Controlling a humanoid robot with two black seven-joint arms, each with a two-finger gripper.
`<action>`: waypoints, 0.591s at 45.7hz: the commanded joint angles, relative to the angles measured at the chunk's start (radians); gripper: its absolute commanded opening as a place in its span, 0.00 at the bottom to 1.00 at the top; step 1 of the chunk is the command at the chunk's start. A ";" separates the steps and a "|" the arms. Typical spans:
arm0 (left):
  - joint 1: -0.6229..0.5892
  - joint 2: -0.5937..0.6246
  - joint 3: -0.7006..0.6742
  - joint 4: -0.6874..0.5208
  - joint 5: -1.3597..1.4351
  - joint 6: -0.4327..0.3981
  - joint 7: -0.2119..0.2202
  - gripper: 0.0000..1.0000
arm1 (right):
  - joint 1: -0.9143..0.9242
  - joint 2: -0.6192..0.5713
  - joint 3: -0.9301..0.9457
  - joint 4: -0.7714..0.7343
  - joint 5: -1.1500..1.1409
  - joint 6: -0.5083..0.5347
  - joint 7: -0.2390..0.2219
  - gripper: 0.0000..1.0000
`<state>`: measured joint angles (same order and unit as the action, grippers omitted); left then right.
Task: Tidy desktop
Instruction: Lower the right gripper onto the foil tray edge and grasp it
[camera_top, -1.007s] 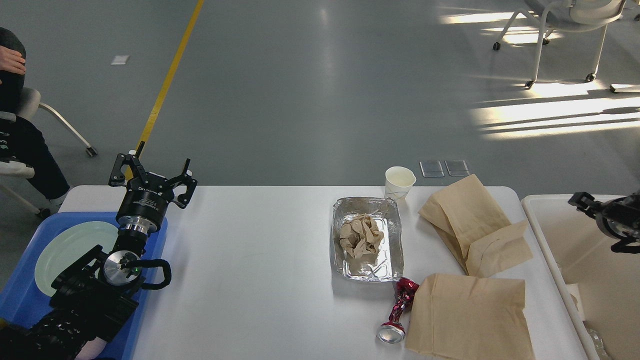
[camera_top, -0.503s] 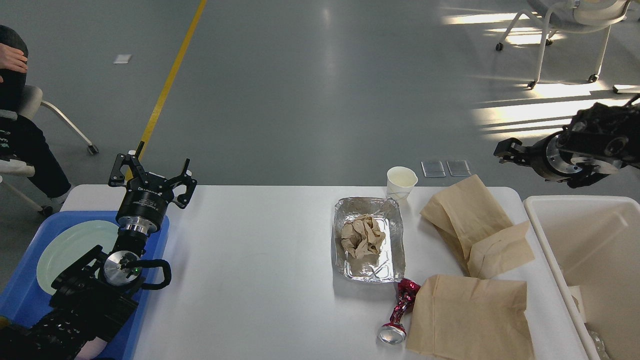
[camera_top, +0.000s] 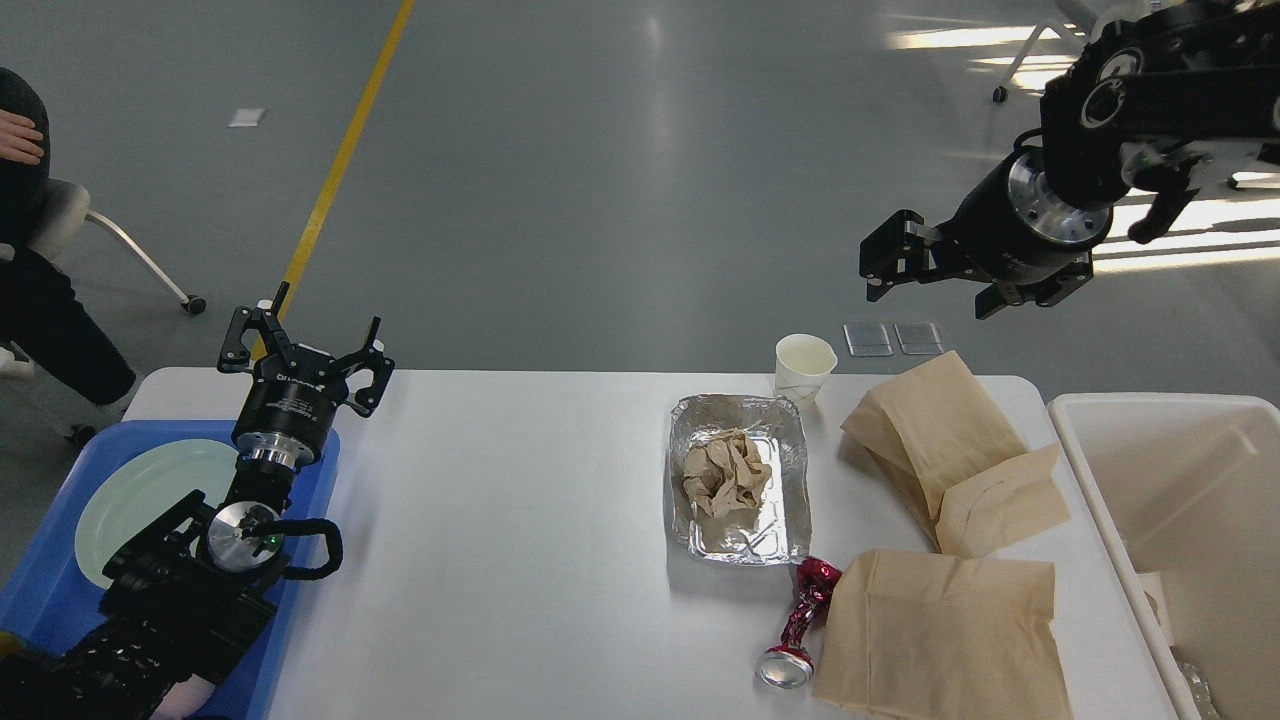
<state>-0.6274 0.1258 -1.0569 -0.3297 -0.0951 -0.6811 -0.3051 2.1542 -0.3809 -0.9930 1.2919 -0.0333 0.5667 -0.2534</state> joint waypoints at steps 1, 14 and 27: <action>0.000 0.000 0.000 0.000 0.000 0.000 0.000 0.96 | 0.058 0.005 0.010 0.040 0.004 0.005 0.000 1.00; 0.000 0.000 0.000 -0.002 0.000 0.000 0.000 0.96 | -0.232 0.083 0.088 -0.101 0.004 -0.019 0.000 1.00; 0.000 0.000 0.000 0.000 0.000 0.000 0.000 0.96 | -0.516 0.194 0.163 -0.287 0.003 -0.034 -0.001 1.00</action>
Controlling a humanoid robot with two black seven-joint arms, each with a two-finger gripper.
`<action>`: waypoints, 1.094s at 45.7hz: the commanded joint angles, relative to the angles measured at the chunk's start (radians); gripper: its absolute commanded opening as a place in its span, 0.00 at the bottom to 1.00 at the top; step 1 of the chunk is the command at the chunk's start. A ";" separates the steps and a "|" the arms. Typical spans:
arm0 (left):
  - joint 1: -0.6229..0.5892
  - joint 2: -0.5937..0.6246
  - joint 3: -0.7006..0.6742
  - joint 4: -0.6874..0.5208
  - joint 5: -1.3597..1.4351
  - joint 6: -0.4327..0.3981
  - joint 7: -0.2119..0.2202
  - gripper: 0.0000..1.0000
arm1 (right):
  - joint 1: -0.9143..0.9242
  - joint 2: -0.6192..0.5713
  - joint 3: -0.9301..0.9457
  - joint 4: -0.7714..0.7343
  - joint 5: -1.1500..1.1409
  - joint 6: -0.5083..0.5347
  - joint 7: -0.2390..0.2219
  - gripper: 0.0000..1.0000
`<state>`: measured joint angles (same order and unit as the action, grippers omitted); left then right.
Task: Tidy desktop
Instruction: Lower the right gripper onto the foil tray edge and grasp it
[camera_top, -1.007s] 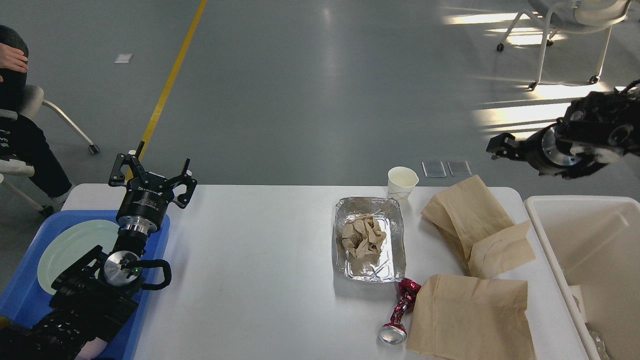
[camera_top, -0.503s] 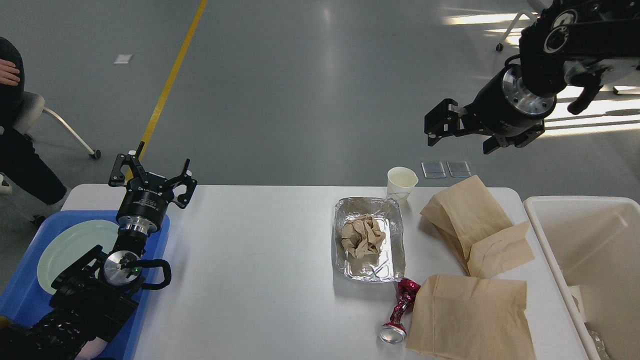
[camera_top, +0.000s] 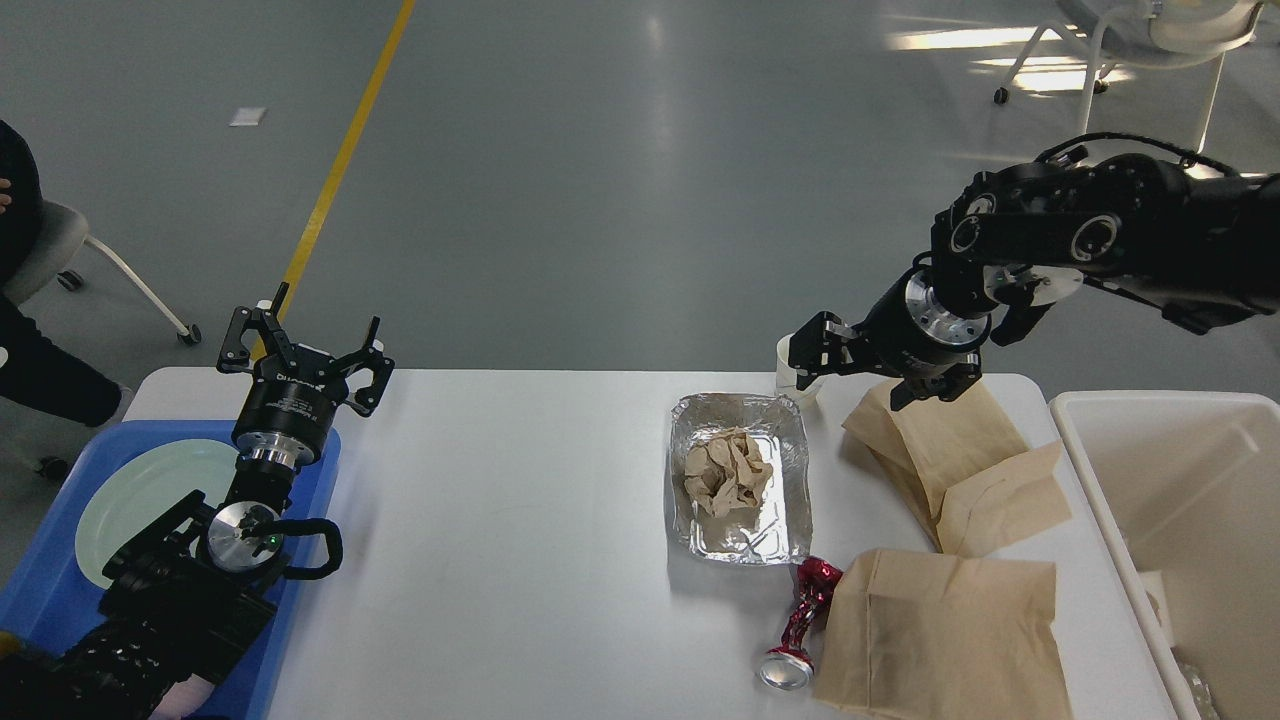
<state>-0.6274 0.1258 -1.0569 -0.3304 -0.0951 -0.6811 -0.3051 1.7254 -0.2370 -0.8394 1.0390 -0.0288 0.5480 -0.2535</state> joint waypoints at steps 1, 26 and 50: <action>0.000 0.000 0.000 0.001 0.000 0.000 0.000 0.96 | -0.104 0.059 0.011 -0.042 -0.002 -0.023 -0.001 1.00; 0.000 0.000 0.000 0.001 0.000 0.000 0.000 0.96 | -0.466 0.306 -0.001 -0.505 -0.005 -0.138 -0.001 1.00; 0.000 0.000 0.000 0.001 0.000 0.000 0.000 0.96 | -0.549 0.314 -0.033 -0.531 -0.020 -0.289 0.002 0.92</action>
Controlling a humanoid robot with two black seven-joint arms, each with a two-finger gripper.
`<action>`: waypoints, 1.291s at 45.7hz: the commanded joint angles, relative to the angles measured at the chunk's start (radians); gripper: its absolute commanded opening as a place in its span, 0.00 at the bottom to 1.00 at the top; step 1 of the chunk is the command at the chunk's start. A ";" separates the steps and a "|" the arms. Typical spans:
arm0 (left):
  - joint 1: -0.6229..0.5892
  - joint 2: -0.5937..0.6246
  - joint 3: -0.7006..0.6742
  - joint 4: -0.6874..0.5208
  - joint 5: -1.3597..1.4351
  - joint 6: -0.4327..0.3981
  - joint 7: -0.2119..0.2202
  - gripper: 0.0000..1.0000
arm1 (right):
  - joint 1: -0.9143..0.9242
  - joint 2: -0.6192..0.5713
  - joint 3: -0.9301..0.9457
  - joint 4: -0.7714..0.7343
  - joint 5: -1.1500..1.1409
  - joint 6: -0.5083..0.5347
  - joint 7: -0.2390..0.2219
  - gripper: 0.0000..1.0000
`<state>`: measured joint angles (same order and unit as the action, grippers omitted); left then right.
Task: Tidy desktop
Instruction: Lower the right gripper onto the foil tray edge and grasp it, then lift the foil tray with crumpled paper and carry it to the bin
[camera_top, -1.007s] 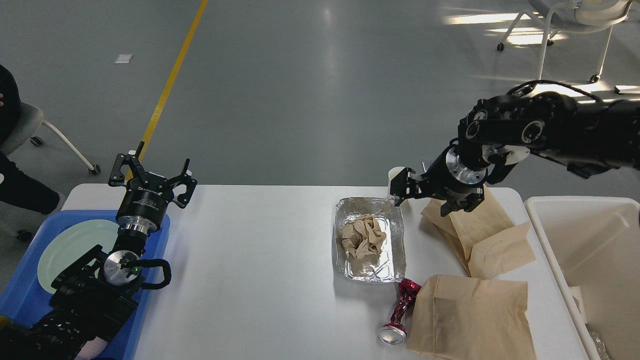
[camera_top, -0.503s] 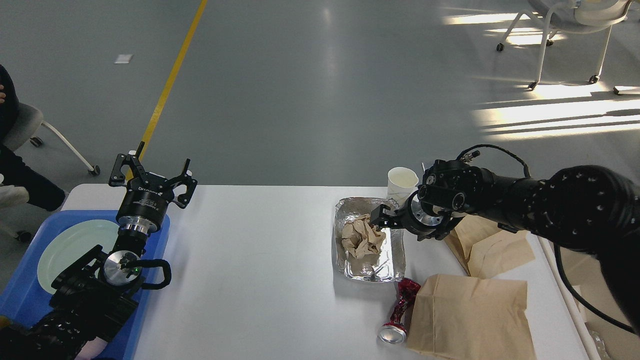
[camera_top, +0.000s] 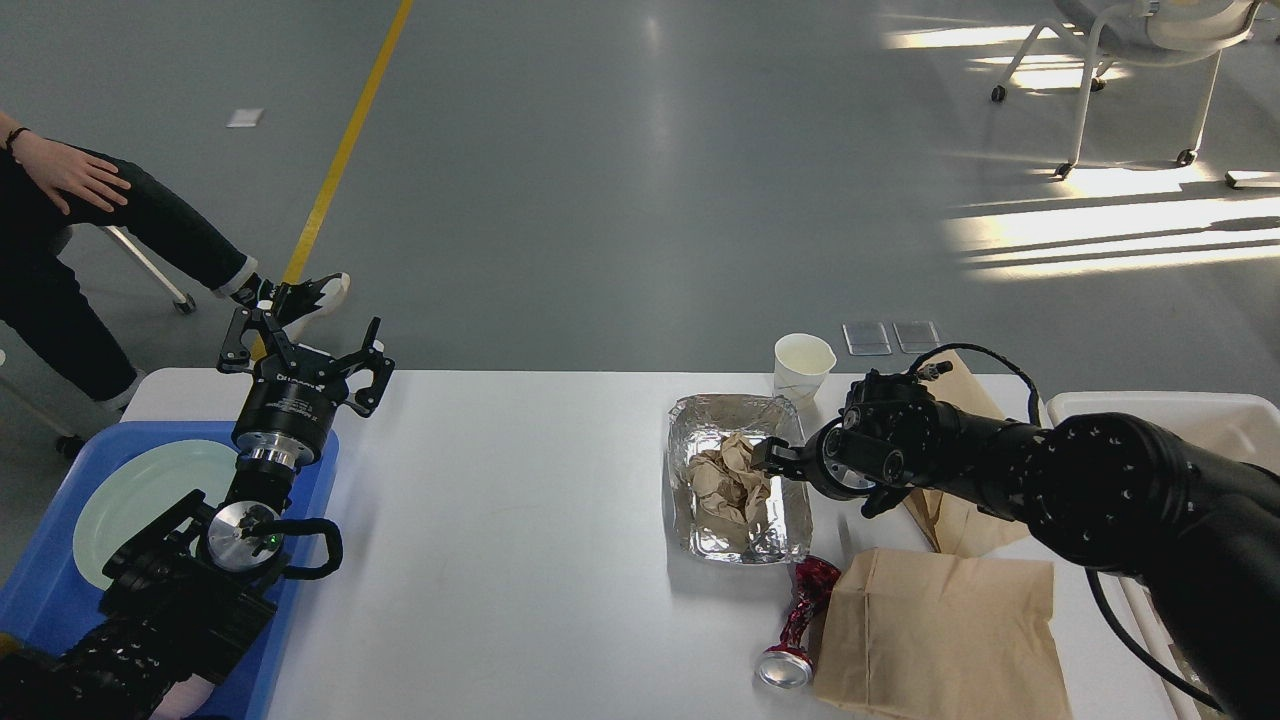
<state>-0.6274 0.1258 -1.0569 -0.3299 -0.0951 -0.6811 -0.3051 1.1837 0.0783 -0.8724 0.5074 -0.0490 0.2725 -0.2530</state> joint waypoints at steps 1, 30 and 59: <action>0.000 0.000 0.000 0.000 0.000 0.000 0.000 0.96 | -0.007 -0.002 0.000 0.002 0.000 -0.021 0.001 0.89; 0.000 0.000 0.000 0.000 0.000 0.000 0.000 0.96 | -0.013 0.005 0.000 0.019 0.000 -0.026 0.003 0.16; 0.000 0.000 0.000 0.000 0.000 0.000 0.000 0.96 | 0.194 -0.038 -0.004 0.279 0.000 -0.024 0.014 0.00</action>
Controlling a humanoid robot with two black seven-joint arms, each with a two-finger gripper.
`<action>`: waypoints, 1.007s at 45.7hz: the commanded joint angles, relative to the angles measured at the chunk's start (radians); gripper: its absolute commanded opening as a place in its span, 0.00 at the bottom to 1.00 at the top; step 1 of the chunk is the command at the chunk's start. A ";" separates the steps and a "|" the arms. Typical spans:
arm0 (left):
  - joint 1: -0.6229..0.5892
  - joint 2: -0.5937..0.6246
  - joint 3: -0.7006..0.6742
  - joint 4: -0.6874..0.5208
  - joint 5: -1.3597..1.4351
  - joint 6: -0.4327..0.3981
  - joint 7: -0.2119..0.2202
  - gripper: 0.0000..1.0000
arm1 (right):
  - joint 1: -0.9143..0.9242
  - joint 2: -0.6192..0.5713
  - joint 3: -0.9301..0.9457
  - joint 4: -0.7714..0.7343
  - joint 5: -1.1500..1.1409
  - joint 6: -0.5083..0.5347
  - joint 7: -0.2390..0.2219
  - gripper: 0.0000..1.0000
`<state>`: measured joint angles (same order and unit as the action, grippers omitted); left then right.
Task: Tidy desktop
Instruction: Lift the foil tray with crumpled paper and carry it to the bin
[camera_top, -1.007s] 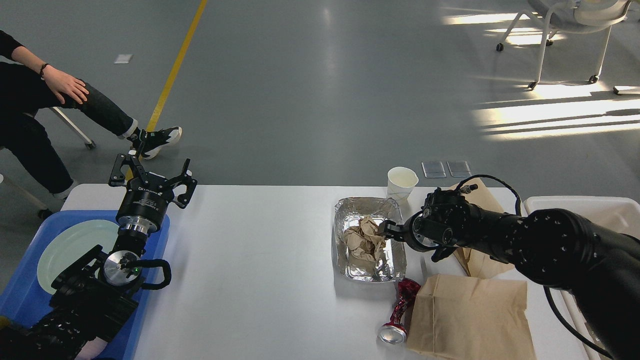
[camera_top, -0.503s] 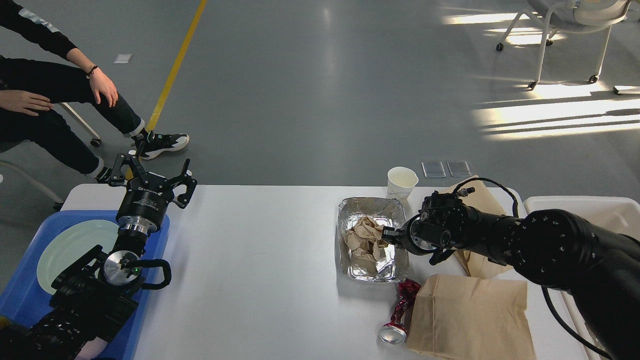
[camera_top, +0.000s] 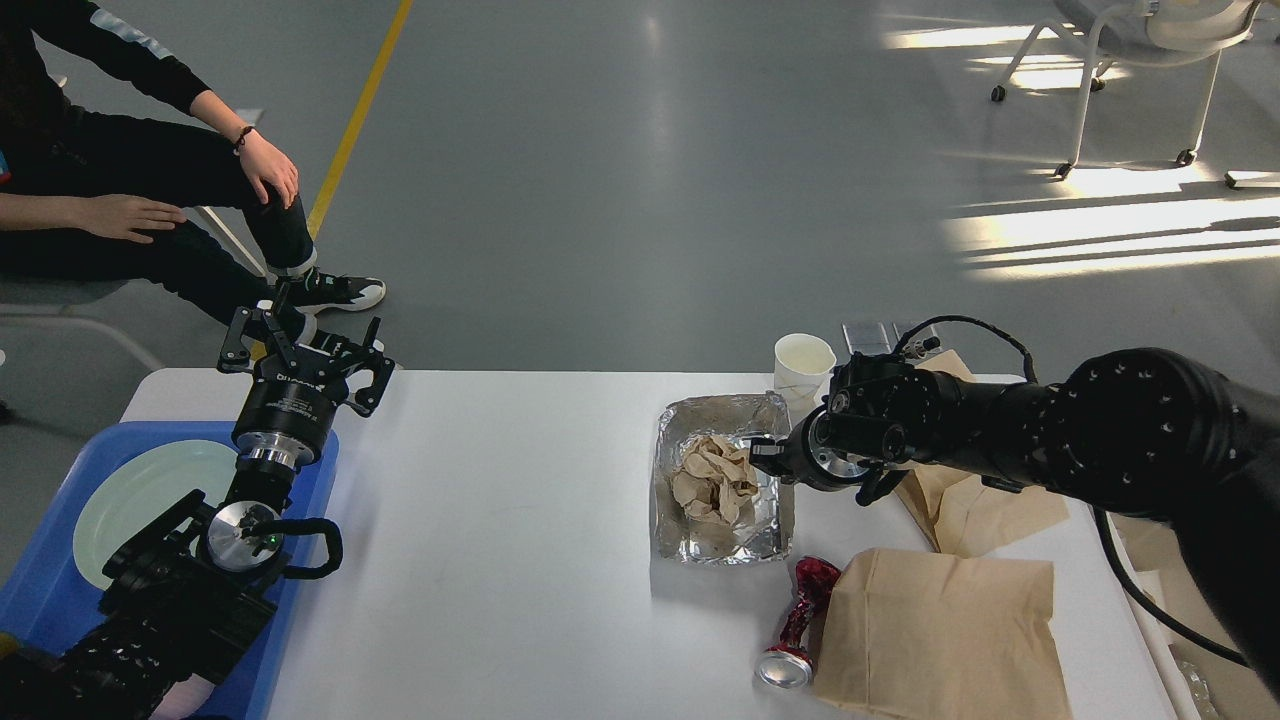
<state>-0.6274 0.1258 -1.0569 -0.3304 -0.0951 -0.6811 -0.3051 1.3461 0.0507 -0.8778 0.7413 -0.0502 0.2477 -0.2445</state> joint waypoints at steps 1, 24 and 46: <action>0.000 0.000 0.000 0.001 0.000 0.000 0.000 0.96 | 0.042 -0.017 0.003 0.056 0.000 0.001 0.005 0.00; 0.000 0.000 0.000 0.001 0.000 0.000 0.000 0.96 | 0.248 -0.175 0.010 0.194 0.000 0.059 0.039 0.00; 0.000 0.000 0.000 0.001 0.000 0.000 0.000 0.96 | 0.492 -0.466 0.059 0.201 0.001 0.284 0.041 0.00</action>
<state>-0.6274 0.1258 -1.0569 -0.3297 -0.0951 -0.6811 -0.3051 1.7835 -0.3601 -0.8237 0.9407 -0.0491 0.4726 -0.2039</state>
